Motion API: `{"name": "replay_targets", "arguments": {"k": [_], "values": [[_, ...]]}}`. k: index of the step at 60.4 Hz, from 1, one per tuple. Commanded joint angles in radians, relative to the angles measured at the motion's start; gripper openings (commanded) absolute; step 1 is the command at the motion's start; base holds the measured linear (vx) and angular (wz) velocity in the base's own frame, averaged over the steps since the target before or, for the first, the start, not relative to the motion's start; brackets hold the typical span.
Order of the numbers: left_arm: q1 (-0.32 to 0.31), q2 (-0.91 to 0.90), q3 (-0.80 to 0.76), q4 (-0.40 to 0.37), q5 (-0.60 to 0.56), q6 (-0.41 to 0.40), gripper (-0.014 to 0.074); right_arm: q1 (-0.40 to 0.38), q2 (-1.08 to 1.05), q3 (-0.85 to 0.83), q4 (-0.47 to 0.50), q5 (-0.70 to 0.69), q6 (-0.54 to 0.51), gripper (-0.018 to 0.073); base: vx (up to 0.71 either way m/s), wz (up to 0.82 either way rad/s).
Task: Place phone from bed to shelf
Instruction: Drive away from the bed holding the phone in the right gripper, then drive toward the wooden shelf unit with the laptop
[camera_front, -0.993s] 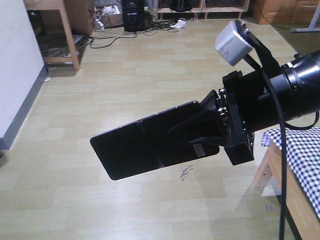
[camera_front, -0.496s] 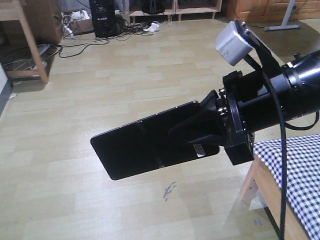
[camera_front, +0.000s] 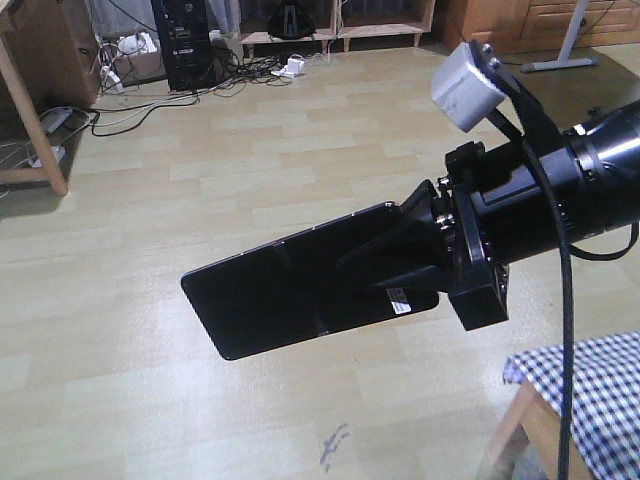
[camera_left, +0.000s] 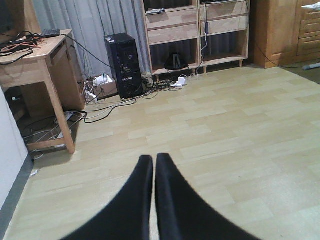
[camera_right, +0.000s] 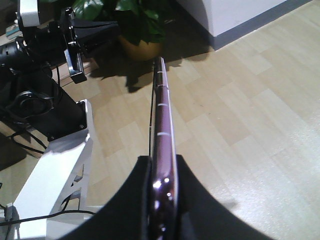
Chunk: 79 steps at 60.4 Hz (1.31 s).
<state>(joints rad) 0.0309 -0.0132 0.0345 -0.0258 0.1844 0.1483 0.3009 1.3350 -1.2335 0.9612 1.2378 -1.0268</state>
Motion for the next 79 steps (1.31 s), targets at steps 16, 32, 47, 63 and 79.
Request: {"name": "replay_targets", "arguments": {"k": [16, 32, 47, 63, 79], "values": [[-0.007, -0.011, -0.022, -0.009, -0.072, -0.006, 0.0001, 0.000, -0.034, -0.025, 0.078, 0.047, -0.001, -0.0002, 0.45, -0.02], [-0.007, -0.011, -0.022, -0.009, -0.072, -0.006, 0.0001, 0.000, -0.034, -0.025, 0.078, 0.047, -0.001, -0.0002, 0.47, -0.05], [-0.007, -0.011, -0.022, -0.009, -0.072, -0.006, 0.0001, 0.000, -0.034, -0.025, 0.078, 0.047, -0.001, -0.0002, 0.48, -0.10], [-0.007, -0.011, -0.022, -0.009, -0.072, -0.006, 0.0001, 0.000, -0.034, -0.025, 0.078, 0.047, -0.001, -0.0002, 0.47, -0.19], [-0.007, -0.011, -0.022, -0.009, -0.072, -0.006, 0.0001, 0.000, -0.034, -0.025, 0.078, 0.047, -0.001, -0.0002, 0.47, -0.17]]}}
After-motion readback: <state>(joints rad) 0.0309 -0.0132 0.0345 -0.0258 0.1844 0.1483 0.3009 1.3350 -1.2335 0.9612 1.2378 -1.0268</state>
